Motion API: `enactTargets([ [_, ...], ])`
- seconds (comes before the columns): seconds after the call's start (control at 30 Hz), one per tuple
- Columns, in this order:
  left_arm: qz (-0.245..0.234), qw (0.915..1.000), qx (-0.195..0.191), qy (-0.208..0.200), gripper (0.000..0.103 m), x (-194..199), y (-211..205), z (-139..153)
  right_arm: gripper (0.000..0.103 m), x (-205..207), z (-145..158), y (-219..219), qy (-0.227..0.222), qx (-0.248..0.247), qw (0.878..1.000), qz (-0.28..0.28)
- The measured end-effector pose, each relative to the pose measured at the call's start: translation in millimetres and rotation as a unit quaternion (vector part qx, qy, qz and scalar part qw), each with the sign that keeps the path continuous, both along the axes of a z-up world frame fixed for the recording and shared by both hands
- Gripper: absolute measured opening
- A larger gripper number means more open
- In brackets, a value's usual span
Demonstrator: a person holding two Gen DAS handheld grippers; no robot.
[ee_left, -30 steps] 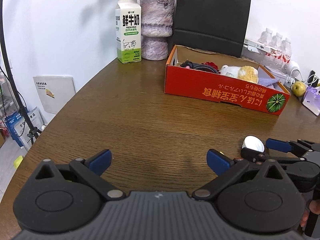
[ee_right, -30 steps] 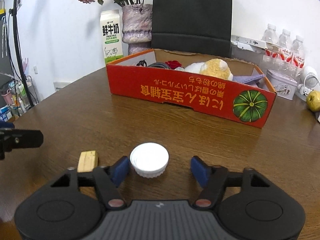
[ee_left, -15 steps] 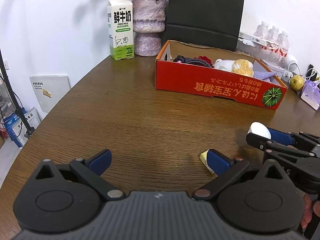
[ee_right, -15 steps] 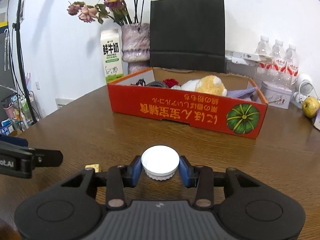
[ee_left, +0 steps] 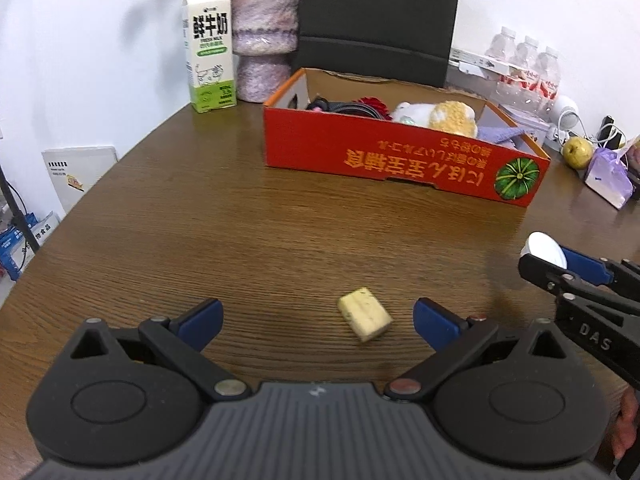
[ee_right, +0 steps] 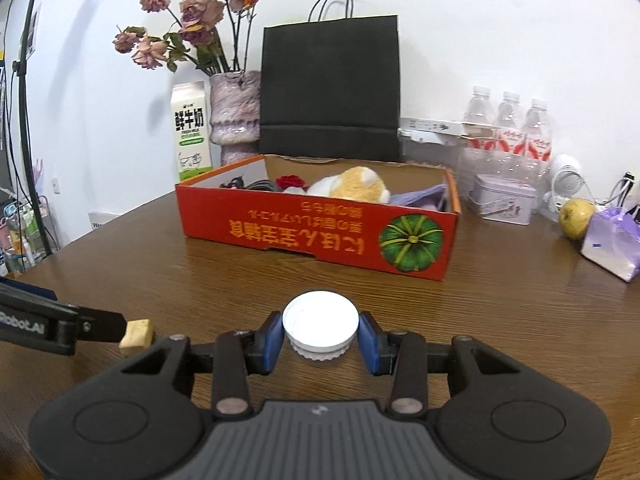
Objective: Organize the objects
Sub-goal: 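Close the left gripper on the wooden block while the right gripper holds the white cap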
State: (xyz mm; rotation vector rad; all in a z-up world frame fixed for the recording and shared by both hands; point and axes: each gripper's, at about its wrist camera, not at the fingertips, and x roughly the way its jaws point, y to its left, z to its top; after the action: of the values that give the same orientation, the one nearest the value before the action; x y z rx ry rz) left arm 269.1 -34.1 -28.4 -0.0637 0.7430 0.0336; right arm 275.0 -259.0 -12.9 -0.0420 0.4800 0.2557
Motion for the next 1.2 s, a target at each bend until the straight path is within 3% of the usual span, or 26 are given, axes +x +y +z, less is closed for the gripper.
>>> enactTargets([
  [0.33,0.014,0.9998,0.003,0.012,0.103,14.5,-18.1,-16.3,0.039,-3.9,-0.1,-25.3,-0.001,0.009,1.0,-0.008],
  [0.9,0.019,0.9995,0.027,-0.004,0.103,23.1,-30.0,-29.8,0.039,-4.8,-0.5,-23.3,-0.004,0.006,1.0,-0.006],
  [1.0,0.024,0.9994,0.024,-0.01,0.096,20.5,-28.0,-28.8,0.039,-4.4,-1.0,-23.1,-0.003,0.005,1.0,-0.007],
  [1.1,0.032,0.9989,0.028,-0.019,0.082,17.2,-27.3,-27.5,0.039,-4.4,-1.3,-23.1,-0.002,0.004,1.0,-0.008],
  [1.2,0.023,0.9989,0.028,-0.03,0.055,13.8,-29.1,-25.3,0.039,-4.2,-1.4,-23.1,-0.001,0.002,1.0,-0.009],
])
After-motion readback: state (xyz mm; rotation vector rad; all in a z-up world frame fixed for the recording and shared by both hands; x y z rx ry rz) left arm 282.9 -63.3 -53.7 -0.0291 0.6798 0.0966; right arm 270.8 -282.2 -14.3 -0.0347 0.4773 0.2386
